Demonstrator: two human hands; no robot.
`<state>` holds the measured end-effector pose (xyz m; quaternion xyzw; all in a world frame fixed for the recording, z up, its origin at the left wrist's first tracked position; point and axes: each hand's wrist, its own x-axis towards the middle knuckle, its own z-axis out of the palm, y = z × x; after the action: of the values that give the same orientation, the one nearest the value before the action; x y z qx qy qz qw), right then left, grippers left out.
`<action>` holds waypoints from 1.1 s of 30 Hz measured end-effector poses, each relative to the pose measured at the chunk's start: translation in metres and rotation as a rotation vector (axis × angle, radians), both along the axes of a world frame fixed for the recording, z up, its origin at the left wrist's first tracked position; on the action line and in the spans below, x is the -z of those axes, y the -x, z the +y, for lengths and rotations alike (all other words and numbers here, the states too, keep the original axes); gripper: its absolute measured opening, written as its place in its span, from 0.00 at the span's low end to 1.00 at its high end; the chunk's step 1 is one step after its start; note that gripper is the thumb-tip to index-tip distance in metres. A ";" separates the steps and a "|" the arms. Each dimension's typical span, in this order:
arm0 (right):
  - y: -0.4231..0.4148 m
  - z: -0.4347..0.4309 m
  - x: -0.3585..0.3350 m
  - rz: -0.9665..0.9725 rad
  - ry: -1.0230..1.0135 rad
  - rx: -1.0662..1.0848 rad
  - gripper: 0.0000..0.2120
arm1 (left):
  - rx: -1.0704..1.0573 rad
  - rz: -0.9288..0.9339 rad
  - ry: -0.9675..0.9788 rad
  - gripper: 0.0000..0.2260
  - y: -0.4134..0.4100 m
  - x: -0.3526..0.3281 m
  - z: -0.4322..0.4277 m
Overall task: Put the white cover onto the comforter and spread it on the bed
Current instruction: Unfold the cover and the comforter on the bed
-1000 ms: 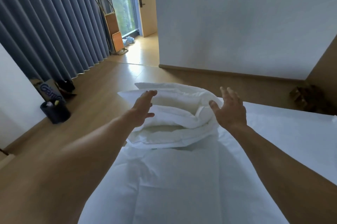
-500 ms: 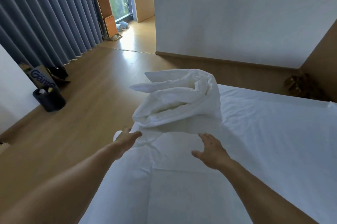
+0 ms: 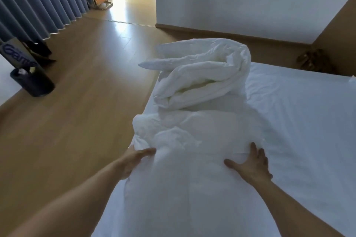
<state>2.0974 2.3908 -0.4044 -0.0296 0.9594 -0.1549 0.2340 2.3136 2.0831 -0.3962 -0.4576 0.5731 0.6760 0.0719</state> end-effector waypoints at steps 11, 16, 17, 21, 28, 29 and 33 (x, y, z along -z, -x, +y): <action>-0.056 0.084 -0.012 -0.021 0.234 0.086 0.71 | 0.317 -0.017 0.068 0.27 -0.063 -0.039 0.079; -0.105 0.085 -0.057 0.242 0.264 -0.284 0.56 | 0.318 -0.041 0.077 0.23 -0.113 -0.057 0.142; -0.113 0.082 -0.066 0.318 0.266 -0.380 0.55 | 0.325 -0.057 0.069 0.23 -0.124 -0.057 0.154; -0.130 0.068 -0.109 0.614 0.173 -0.828 0.62 | 0.384 -0.107 0.167 0.30 -0.170 -0.054 0.181; -0.170 0.045 -0.149 0.460 -0.266 -1.196 0.50 | 0.468 -0.114 0.290 0.19 -0.242 -0.058 0.208; -0.183 0.046 -0.148 0.460 -0.284 -1.191 0.38 | 0.444 -0.118 0.311 0.21 -0.252 -0.059 0.208; -0.242 0.075 -0.134 0.519 -0.192 -1.060 0.16 | 0.106 -0.117 0.254 0.40 -0.298 -0.057 0.182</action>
<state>2.3392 2.4656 -0.2704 -0.5200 0.8493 0.0827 0.0390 2.6120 2.2652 -0.3394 -0.4708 0.6722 0.5654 0.0822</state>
